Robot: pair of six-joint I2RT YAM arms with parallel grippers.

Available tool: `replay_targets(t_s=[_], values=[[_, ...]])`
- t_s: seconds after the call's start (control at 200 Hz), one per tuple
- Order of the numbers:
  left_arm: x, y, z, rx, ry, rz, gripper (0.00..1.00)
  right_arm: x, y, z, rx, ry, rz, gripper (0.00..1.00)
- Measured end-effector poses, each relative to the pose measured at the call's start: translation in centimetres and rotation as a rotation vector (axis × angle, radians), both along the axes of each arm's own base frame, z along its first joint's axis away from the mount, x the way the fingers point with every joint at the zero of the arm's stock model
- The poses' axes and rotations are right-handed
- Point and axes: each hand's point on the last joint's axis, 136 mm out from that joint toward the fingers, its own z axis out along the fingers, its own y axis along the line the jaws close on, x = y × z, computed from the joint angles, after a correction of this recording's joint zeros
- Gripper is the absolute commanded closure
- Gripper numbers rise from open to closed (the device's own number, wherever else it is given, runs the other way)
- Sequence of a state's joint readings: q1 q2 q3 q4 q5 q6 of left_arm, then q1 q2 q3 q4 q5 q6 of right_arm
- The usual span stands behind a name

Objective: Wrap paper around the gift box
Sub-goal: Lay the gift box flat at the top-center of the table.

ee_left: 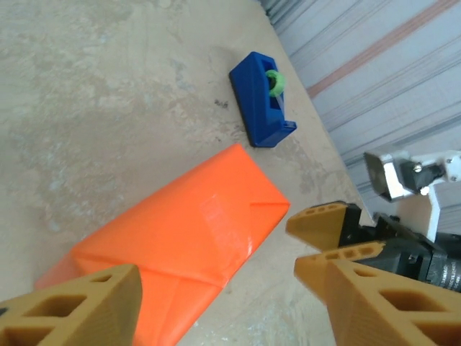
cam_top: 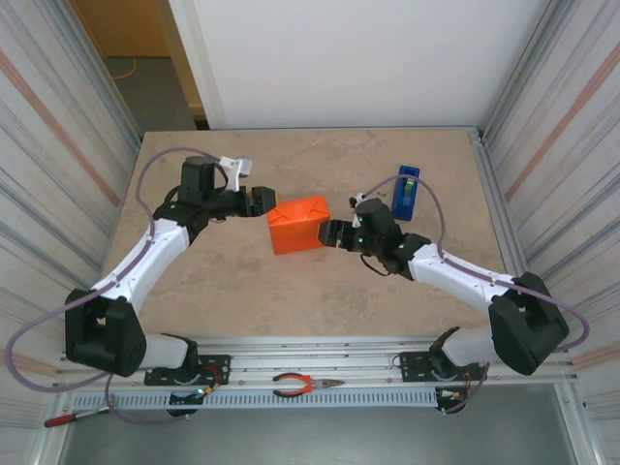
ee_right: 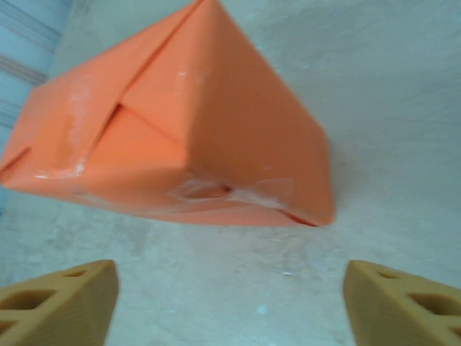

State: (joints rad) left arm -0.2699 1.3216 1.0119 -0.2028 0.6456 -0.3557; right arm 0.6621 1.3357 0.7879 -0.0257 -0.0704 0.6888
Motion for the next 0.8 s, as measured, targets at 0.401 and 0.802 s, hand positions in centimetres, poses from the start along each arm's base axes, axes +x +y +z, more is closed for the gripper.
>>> replay_targets(t_s=[0.401,0.802], values=[[-3.4,3.7,-5.7,0.114,0.046,0.149,0.01,0.0,-3.1,-3.1,-0.099,0.120,-0.002,0.01],[-5.9,2.5,-11.7,0.191,0.090,0.163,0.01,-0.4,-2.1,-3.8,-0.080,0.143,0.050,0.00]])
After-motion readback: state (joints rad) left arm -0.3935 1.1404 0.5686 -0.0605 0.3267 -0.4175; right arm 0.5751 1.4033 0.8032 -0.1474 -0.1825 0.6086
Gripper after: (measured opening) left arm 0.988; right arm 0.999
